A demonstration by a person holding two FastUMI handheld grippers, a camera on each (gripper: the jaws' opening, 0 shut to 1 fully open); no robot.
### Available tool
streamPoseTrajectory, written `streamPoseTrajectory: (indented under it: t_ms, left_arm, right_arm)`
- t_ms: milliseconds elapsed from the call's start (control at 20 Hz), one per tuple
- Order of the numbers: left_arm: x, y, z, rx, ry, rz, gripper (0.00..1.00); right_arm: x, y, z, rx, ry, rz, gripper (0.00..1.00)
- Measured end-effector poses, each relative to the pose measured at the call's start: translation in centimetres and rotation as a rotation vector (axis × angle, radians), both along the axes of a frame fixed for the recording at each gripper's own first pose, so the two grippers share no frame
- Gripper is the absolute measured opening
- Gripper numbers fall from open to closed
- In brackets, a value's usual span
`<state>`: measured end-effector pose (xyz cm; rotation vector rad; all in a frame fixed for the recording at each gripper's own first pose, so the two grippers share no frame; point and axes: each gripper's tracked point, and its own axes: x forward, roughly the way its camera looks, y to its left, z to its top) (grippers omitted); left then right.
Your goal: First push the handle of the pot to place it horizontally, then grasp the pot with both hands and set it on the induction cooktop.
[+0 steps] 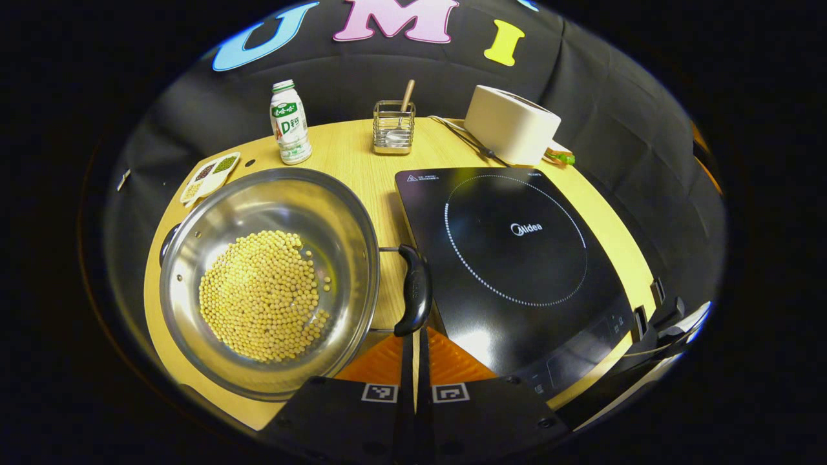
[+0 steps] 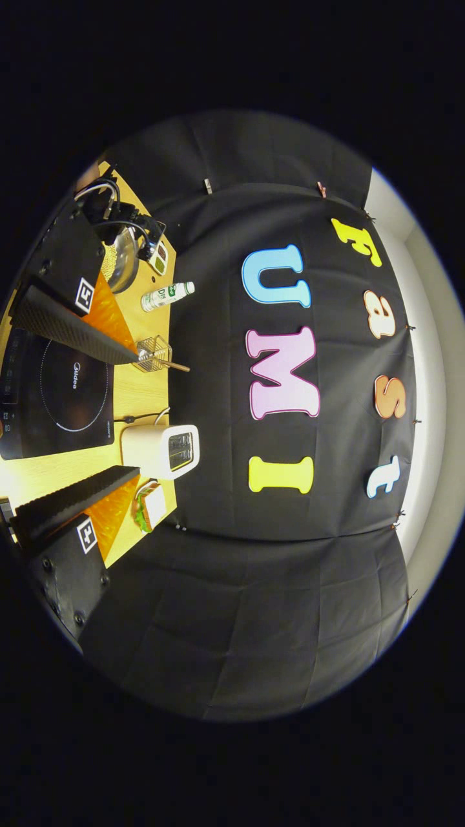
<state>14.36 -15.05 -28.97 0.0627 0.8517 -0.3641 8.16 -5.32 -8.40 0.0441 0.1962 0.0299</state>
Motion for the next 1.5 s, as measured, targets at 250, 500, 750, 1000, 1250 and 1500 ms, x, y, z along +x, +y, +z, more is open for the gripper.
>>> streamPoseTrajectory:
  t_ms: [250,500,750,1000,1250,1500]
  left_arm:
    - [2.4,-0.5,0.2,-0.036,0.005,0.080,0.05]
    - [3.9,-0.7,0.2,-0.057,0.006,0.155,0.05]
    - [5.5,-1.0,0.3,-0.031,-0.028,0.180,0.05]
    - [6.2,-0.9,0.7,-0.049,-0.051,0.187,0.05]
    - [6.0,0.0,1.4,-0.046,-0.089,0.190,0.05]
    - [2.6,4.4,5.7,-0.081,-0.217,0.168,0.06]
  right_arm:
    - [1.0,-0.9,-0.6,0.007,0.018,0.041,0.98]
    - [2.7,-1.3,-2.0,0.033,0.053,0.096,0.98]
    - [3.8,-1.1,-3.9,0.053,0.092,0.147,0.99]
    - [3.7,0.5,-5.3,0.062,0.137,0.192,0.99]
    - [3.9,3.4,-4.7,0.041,0.136,0.225,0.99]
    - [4.3,5.8,-5.1,0.036,0.167,0.176,0.99]
